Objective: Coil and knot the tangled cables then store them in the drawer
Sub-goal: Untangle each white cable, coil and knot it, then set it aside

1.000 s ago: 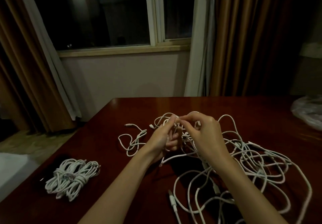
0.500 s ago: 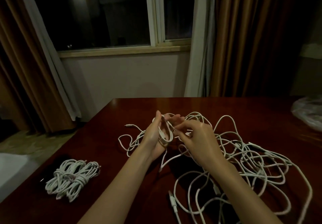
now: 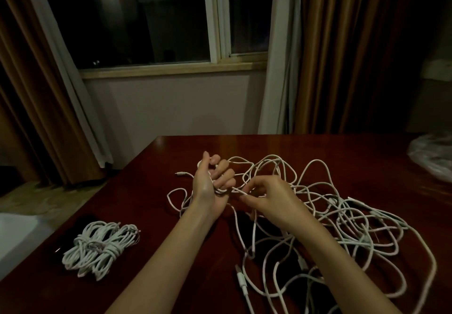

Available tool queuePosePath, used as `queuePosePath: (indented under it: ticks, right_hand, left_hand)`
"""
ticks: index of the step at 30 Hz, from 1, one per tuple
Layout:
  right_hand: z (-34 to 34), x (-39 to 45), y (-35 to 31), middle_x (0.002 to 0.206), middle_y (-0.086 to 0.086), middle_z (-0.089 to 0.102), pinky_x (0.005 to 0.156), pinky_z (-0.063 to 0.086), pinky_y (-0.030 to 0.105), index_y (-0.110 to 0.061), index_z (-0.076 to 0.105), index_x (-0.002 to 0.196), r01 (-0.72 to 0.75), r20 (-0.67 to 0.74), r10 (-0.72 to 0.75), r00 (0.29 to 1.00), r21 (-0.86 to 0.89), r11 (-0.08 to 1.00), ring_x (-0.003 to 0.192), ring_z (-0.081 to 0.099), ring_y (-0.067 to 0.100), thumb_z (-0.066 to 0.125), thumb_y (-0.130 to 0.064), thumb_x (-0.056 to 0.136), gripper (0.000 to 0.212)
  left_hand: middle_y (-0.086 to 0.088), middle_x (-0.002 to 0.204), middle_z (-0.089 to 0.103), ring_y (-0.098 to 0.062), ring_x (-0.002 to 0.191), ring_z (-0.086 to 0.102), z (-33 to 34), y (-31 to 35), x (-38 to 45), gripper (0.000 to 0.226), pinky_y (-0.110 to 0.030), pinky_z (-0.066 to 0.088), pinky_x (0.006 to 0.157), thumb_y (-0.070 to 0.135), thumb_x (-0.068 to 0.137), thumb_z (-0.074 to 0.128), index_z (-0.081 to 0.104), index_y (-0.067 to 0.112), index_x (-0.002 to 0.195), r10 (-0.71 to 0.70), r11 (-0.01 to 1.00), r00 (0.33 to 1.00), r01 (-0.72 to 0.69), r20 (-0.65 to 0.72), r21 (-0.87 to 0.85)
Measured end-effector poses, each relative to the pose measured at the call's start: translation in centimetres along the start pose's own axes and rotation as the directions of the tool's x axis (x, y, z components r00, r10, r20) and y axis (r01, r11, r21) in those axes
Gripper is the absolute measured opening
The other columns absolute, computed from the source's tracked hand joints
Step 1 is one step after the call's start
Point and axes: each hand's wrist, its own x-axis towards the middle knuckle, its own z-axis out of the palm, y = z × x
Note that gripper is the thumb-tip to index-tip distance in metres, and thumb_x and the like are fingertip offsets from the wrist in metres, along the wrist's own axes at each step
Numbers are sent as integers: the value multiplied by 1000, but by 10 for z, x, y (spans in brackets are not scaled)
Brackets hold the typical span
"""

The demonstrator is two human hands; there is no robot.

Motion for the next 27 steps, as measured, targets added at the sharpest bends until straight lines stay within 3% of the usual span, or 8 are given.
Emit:
queuePosePath:
  ticks: [4, 7, 11, 14, 16, 19, 23, 27]
  right_hand:
    - [0, -3, -4, 71, -1, 71, 54, 44, 14, -12, 72, 94, 19, 73, -23, 997, 55, 998, 51, 61, 5, 63, -16, 92, 9]
    - [4, -3, -7, 73, -2, 71, 59, 50, 25, -15, 73, 102, 20, 107, -19, 994, -13, 1000, 60, 63, 7, 62, -20, 93, 15]
    - [4, -5, -13, 78, -3, 71, 72, 52, 22, -14, 61, 121, -38, 208, 20, 978, 84, 996, 72, 66, 5, 66, -25, 89, 34]
    - [3, -6, -13, 89, -4, 68, 78, 56, 26, -17, 64, 114, -31, 214, 34, 976, -15, 999, 80, 66, 7, 72, -19, 83, 32]
    - [-1, -5, -12, 86, -5, 69, 74, 56, 25, -18, 70, 103, 5, 142, 4, 990, -66, 998, 78, 66, 6, 69, -20, 87, 17]
    - [-11, -6, -11, 75, -6, 70, 57, 49, 14, -20, 73, 97, 9, 70, -11, 997, 32, 999, 63, 65, -1, 64, -22, 91, 11]
    - [-12, -4, -7, 76, -5, 68, 58, 48, 16, -26, 72, 98, 12, 48, -8, 999, -70, 997, 69, 64, 5, 63, -33, 91, 13]
    - [-8, -3, -4, 79, -12, 64, 53, 41, 9, -25, 72, 103, 3, 56, 3, 998, -100, 995, 66, 59, -5, 64, -25, 91, 14]
  left_hand:
    - [7, 44, 25, -2, 27, 20, -4, 8, 3, 47, -16, 12, 30, 39, 103, 31, 37, 17, 62, 54, 998, 998, -54, 17, 44]
    - [8, 45, 25, -2, 27, 19, -3, 9, 1, 43, -15, 14, 29, 40, 102, 31, 34, 17, 65, 67, 991, 997, -71, 39, 115]
    - [7, 48, 26, -2, 28, 18, -4, 14, 1, 42, -15, 14, 30, 36, 103, 32, 34, 18, 65, 137, 979, 991, -134, -5, 152]
    - [7, 48, 27, -3, 29, 18, -7, 17, 2, 40, -16, 14, 31, 32, 104, 32, 34, 18, 66, 189, 970, 980, -177, -56, 168]
    - [7, 47, 28, -3, 29, 18, -8, 19, 3, 40, -16, 16, 30, 30, 105, 31, 34, 18, 66, 202, 963, 976, -183, -83, 199]
    - [7, 47, 29, -3, 30, 19, -7, 17, 3, 41, -16, 16, 31, 29, 106, 29, 35, 17, 67, 194, 952, 978, -171, -70, 252]
    - [7, 47, 29, -3, 30, 19, -4, 13, 3, 41, -16, 17, 32, 32, 106, 28, 35, 18, 68, 203, 945, 978, -184, -45, 270]
    - [7, 48, 29, -3, 31, 20, -2, 12, 4, 41, -16, 19, 32, 33, 106, 28, 36, 18, 69, 179, 960, 983, -166, -36, 224]
